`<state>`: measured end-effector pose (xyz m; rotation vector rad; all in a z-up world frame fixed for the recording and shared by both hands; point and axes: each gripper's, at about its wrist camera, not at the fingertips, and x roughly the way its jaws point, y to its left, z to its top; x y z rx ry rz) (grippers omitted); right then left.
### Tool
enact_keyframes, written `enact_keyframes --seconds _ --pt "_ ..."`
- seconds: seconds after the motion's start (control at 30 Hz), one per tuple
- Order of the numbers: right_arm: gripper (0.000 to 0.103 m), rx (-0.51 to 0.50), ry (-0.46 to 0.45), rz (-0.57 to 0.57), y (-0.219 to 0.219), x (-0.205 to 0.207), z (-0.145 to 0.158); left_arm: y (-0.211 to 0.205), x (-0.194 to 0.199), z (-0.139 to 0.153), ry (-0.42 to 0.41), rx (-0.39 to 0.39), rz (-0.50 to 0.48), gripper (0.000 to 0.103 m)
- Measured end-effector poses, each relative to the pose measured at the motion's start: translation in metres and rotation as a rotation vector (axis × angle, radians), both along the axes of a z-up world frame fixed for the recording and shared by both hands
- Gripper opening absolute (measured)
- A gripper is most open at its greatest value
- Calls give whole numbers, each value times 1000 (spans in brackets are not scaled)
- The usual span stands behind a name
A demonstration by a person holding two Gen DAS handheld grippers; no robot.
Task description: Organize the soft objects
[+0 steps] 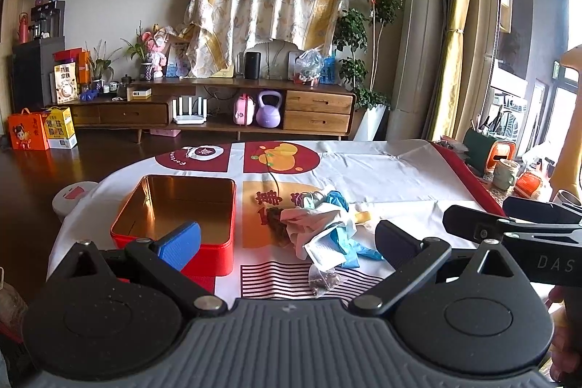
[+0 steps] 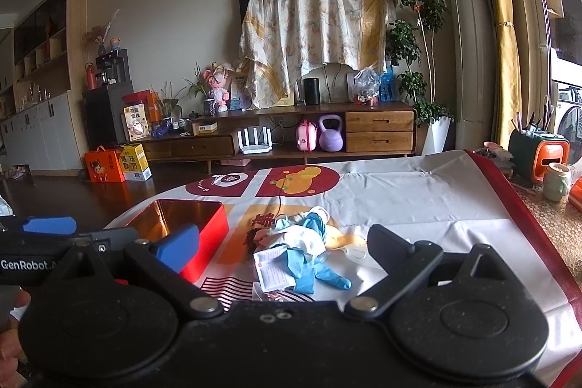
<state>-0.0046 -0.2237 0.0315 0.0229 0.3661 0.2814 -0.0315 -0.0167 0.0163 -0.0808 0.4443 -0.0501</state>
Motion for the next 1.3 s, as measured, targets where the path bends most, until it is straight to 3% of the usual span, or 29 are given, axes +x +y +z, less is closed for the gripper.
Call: enact_keyframes --seconds 0.47,0.93,1.3 --pt "98 -1 50 -9 -1 10 -14 -2 20 -15 60 -5 -11 103" --pt "97 -28 174 -15 -20 75 -37 -14 82 -37 162 7 -53 103" --pt "93 -146 241 -31 -43 137 -71 -33 143 -52 189 22 -85 103"
